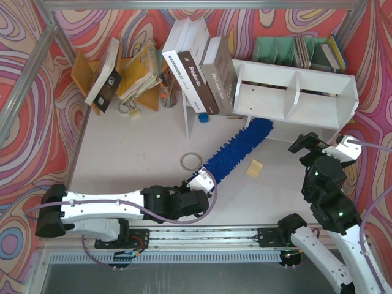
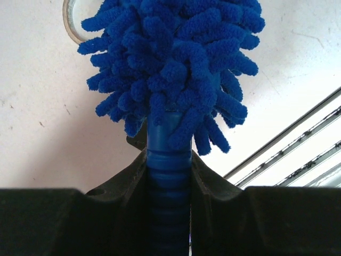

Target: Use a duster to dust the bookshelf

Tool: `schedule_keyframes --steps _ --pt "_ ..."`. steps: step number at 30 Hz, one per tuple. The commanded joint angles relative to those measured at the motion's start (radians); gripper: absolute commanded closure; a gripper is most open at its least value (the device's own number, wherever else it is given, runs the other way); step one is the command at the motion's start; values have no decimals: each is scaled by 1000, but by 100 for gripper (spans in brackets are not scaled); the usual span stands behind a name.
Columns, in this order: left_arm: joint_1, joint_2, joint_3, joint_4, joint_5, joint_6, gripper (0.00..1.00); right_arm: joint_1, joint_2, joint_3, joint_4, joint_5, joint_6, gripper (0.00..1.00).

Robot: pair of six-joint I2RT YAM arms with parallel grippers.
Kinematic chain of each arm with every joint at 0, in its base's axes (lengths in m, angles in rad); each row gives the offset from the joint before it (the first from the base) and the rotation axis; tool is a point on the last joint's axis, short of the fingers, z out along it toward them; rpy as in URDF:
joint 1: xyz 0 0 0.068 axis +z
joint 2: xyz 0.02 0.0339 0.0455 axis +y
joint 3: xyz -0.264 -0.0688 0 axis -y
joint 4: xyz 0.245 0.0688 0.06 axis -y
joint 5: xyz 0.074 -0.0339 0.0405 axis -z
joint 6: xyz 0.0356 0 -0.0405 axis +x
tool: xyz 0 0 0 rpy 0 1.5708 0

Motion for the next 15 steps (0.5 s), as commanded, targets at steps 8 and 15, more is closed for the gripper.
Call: schedule_keyframes --steps 8,15 --pt "17 296 339 -23 -128 7 100 0 -1 -4 26 19 -7 1" --pt "6 563 635 -118 -105 2 100 0 -10 -6 27 19 -7 1"
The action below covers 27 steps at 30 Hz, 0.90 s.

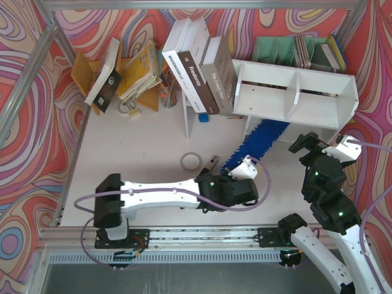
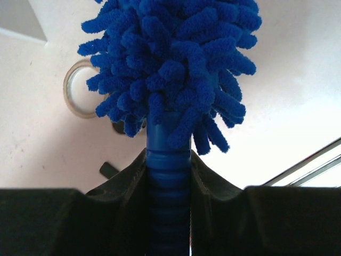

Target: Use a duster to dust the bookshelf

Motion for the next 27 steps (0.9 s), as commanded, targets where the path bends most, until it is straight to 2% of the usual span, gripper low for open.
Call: schedule_keyframes --steps 1,7,15,21,27 --pt "-17 109 130 -28 -15 18 100 0 -11 -6 28 19 -8 1" --pt "-44 183 197 83 86 63 100 -1 -19 -7 29 20 -9 1" --pt "-61 227 270 174 137 100 100 0 -16 -6 30 19 -10 1" --pt "-58 129 127 186 35 12 100 -1 -19 -9 30 21 -10 1" --pt "-23 2 -28 87 -106 -168 100 0 -6 7 31 -3 -9 1"
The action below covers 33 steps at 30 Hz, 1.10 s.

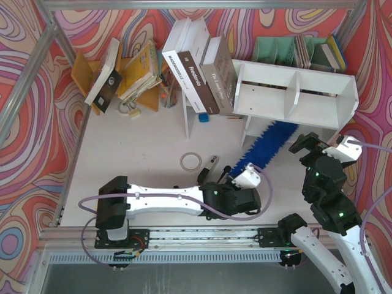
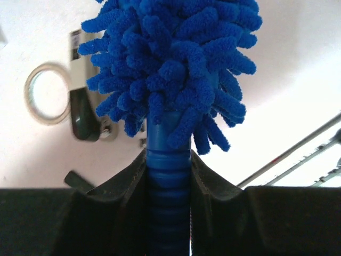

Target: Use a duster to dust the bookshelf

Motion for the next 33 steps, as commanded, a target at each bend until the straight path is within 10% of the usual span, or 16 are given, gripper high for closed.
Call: schedule_keyframes --steps 1,33 --pt "39 -126 -74 -55 -147 -169 100 0 7 20 21 -3 -11 1" --pt "18 -5 29 95 -27 52 100 0 -17 -28 76 0 -76 1"
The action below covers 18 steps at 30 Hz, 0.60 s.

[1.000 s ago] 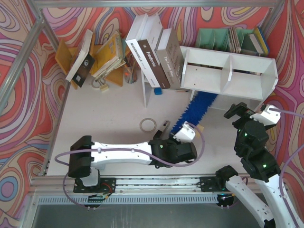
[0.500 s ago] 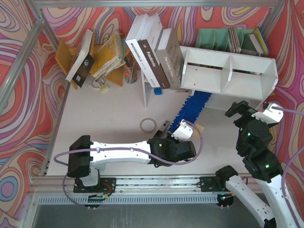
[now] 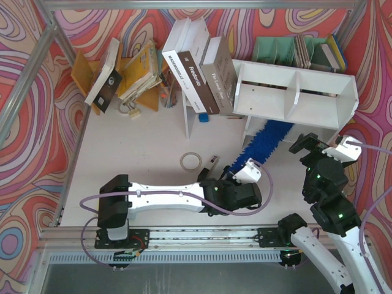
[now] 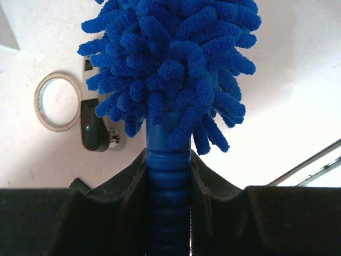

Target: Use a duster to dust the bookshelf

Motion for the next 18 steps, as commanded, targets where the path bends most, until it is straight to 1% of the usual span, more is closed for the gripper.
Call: schedule_keyframes --steps 1,4,9,13,18 --pt "-28 45 76 94 38 97 100 -1 0 -7 25 12 -8 1" --pt "-44 84 114 109 91 139 100 -1 -6 -11 27 12 -9 1" --pt "-77 148 185 80 119 190 100 0 -10 -15 33 15 -14 1" --pt "-94 113 145 126 116 205 100 -1 -16 -18 32 13 -14 1" --pt "-91 39 62 169 61 188 100 -1 -13 -18 34 6 -10 1"
